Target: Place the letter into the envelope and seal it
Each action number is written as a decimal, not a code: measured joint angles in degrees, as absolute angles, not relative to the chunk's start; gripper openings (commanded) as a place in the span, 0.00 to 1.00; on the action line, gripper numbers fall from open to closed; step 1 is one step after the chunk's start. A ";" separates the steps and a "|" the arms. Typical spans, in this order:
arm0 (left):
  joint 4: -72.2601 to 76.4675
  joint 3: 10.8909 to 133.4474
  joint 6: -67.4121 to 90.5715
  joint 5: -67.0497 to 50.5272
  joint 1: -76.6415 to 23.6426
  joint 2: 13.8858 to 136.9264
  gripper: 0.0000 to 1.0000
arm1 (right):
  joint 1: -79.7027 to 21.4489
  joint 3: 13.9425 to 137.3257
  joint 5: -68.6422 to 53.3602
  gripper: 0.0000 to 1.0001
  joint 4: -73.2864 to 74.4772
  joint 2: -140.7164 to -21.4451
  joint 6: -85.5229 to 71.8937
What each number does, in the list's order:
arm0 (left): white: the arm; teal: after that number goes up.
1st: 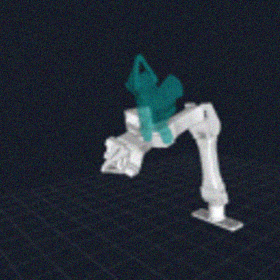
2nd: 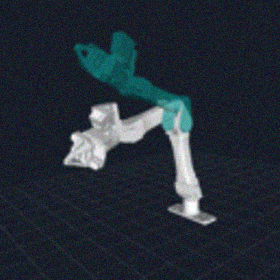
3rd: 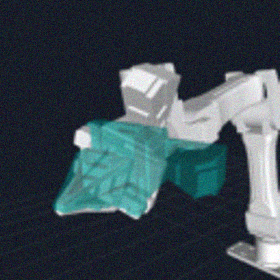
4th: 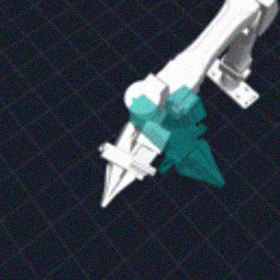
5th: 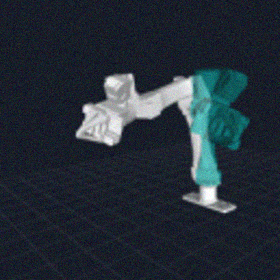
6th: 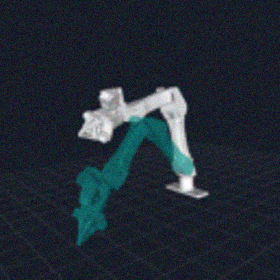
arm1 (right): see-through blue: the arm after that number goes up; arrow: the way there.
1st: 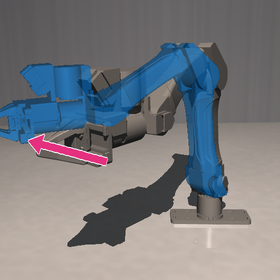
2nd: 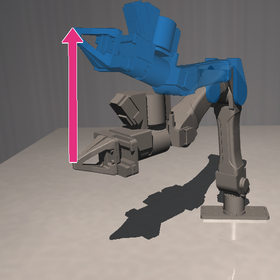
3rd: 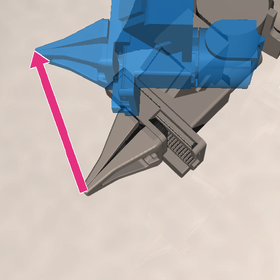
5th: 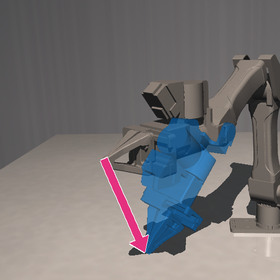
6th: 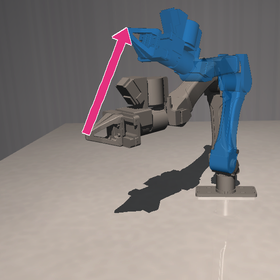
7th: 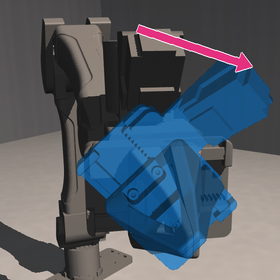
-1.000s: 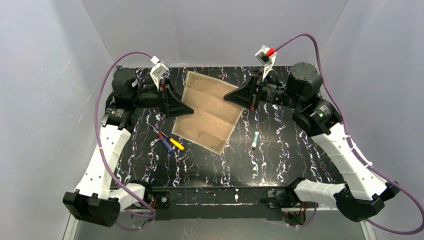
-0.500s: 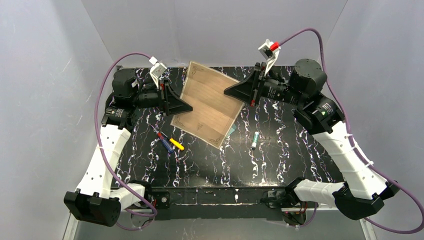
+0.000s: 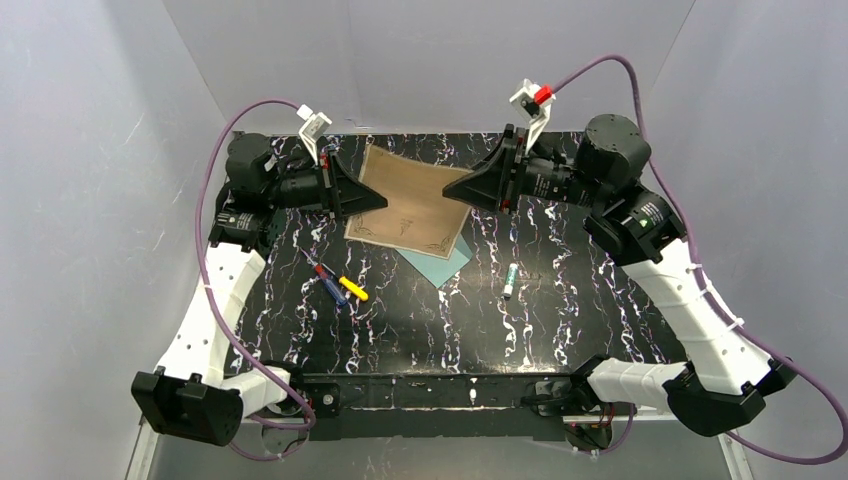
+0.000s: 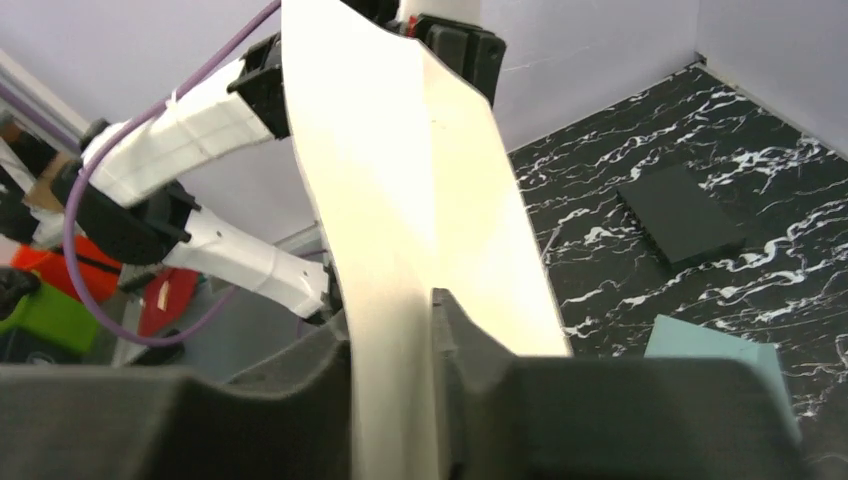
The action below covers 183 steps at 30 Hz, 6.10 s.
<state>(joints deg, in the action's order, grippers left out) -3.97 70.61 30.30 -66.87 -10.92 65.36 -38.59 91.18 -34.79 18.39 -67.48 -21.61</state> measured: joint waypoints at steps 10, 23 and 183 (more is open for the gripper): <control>-4.05 70.65 34.57 -63.20 -10.92 67.37 0.00 | -38.59 91.22 -41.39 0.85 22.61 -67.99 -17.76; -0.10 65.36 32.18 -63.00 -10.92 65.32 0.00 | -38.61 78.06 -24.43 0.36 6.26 -64.58 -33.61; 39.79 65.98 73.38 -47.66 -6.20 67.53 0.90 | -34.98 83.53 -28.97 0.01 -27.42 -74.30 -59.20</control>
